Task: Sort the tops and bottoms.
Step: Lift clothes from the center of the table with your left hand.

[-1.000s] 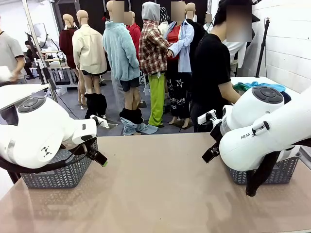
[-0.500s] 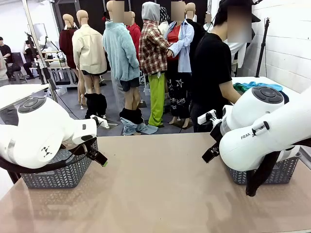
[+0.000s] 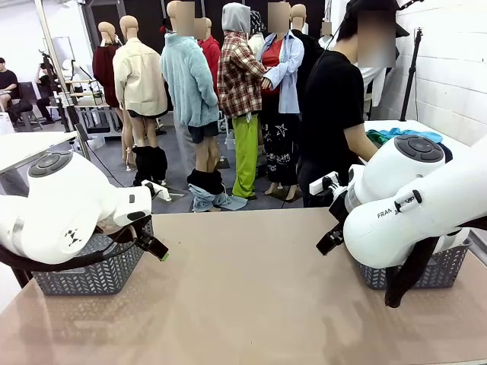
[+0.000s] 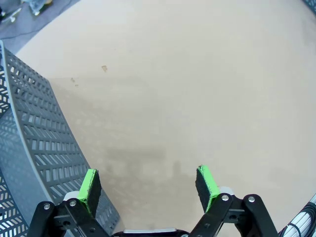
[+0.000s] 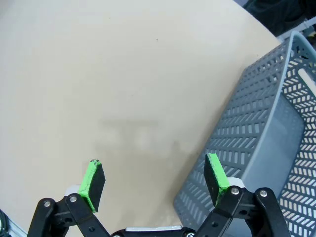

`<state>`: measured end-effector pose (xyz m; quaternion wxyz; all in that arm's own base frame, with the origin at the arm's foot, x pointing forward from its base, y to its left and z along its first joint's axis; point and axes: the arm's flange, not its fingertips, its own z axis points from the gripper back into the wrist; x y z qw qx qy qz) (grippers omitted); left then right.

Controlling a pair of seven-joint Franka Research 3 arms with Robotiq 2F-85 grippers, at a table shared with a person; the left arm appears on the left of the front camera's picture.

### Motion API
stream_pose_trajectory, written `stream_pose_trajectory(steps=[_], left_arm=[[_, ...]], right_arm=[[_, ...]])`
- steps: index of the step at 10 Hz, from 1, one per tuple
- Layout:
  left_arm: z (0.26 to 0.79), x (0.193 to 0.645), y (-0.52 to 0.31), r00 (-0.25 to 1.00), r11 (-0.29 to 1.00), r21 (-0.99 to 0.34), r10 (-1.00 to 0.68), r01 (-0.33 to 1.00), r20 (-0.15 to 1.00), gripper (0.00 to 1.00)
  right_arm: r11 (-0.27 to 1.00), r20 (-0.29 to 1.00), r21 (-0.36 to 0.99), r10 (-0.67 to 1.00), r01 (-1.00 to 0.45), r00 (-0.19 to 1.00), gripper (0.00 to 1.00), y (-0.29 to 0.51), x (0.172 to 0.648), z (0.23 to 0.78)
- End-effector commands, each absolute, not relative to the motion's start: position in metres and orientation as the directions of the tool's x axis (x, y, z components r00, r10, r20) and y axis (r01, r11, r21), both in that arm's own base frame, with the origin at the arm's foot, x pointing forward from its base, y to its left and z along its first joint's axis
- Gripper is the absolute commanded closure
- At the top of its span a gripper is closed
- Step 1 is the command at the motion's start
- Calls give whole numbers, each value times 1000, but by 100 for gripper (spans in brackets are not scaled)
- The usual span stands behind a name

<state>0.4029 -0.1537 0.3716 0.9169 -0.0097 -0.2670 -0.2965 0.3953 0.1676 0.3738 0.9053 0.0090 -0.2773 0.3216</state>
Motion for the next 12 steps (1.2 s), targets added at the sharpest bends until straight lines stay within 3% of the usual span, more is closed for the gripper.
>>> stream_pose_trajectory(steps=[1, 4, 6, 9, 12], left_arm=[[386, 400, -162, 628, 806, 196, -565, 558, 536, 0], [443, 390, -163, 497, 788, 292, -581, 542, 644, 0], [500, 387, -130, 464, 841, 365, -529, 399, 710, 0], [559, 365, -11, 559, 933, 319, -355, 164, 749, 0], [561, 356, 86, 684, 975, 223, -154, -13, 713, 0]], right_arm=[[771, 537, -215, 607, -600, 587, 0, 174, 391, 386], [750, 667, -299, 607, -590, 432, 0, 173, 383, 444], [829, 764, -357, 524, -431, 376, 0, 135, 368, 504], [953, 842, -264, 302, -147, 447, 0, 14, 341, 534], [992, 886, -124, 105, 12, 451, 0, -84, 319, 499]])
